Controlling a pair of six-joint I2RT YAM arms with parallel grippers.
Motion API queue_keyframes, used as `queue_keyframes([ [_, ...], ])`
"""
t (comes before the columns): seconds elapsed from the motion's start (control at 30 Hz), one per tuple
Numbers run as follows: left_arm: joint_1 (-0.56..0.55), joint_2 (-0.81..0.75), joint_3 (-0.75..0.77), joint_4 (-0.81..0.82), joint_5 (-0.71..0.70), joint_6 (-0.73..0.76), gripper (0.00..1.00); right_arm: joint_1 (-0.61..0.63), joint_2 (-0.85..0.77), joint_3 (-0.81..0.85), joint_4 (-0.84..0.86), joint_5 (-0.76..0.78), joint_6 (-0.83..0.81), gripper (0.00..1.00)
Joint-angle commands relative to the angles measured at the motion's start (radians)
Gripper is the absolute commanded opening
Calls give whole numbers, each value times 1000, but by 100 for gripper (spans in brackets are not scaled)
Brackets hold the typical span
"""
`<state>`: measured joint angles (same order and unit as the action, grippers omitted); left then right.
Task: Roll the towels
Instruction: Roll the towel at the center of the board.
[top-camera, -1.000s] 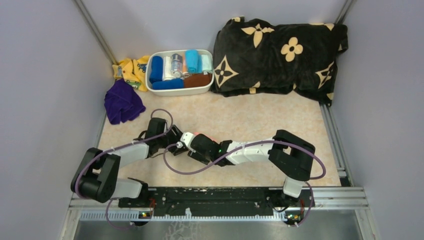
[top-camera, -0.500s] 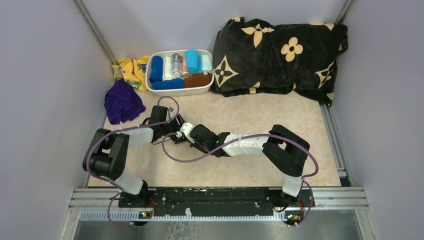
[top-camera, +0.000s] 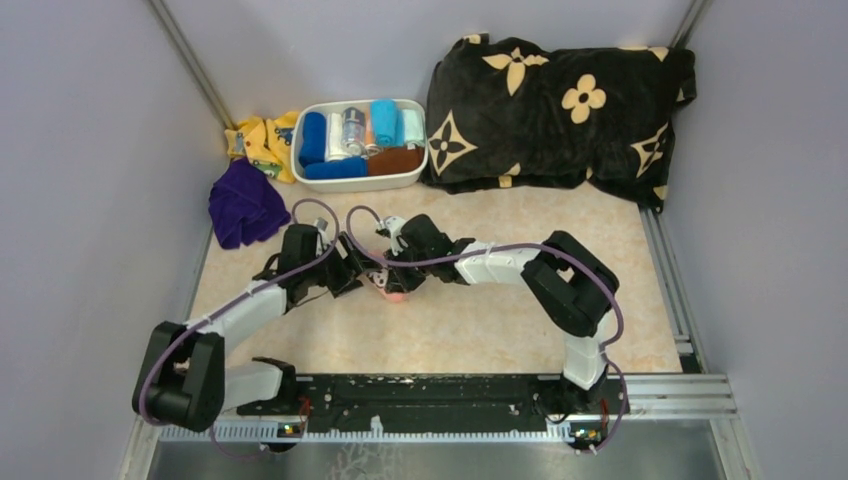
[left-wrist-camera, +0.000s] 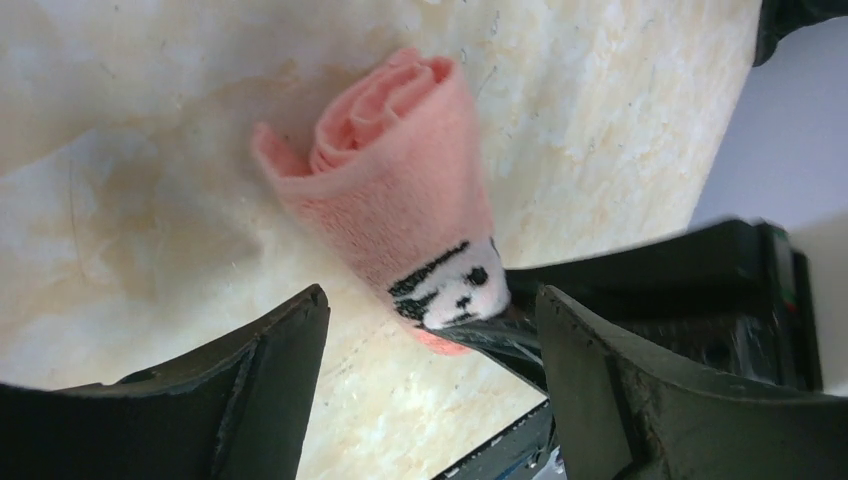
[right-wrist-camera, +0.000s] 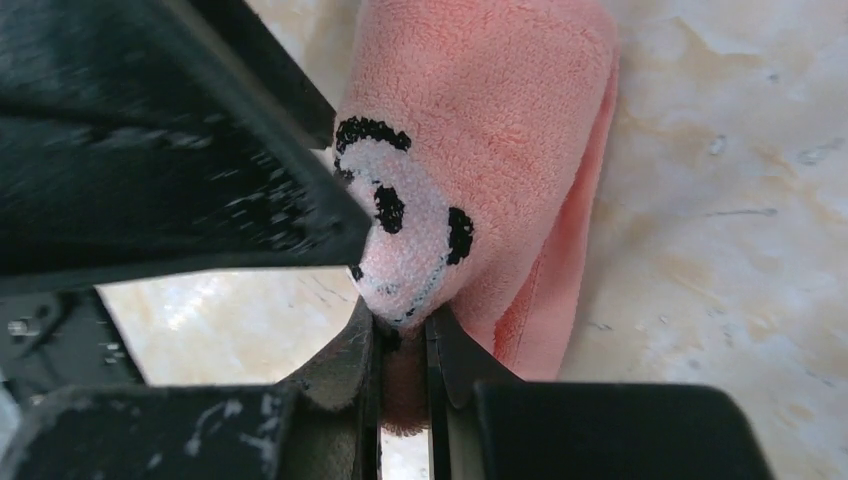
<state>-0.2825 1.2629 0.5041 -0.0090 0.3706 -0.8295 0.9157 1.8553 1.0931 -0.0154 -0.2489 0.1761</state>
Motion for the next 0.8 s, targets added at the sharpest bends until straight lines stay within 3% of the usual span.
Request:
queue_keyframes([
  [0.0, 5, -99, -60, -10, -13, -55, 82, -27, 88, -51, 9, -251, 188, 0],
  [0.13, 3, -122, -143, 98, 43, -127, 82, -67, 114, -84, 115, -333, 301, 0],
  [0.4, -40, -14, -195, 262, 38, -177, 75, -78, 146, -105, 166, -329, 385, 0],
  [0.77, -109, 199, -222, 462, 53, -238, 69, -55, 161, -86, 224, -314, 379, 0],
])
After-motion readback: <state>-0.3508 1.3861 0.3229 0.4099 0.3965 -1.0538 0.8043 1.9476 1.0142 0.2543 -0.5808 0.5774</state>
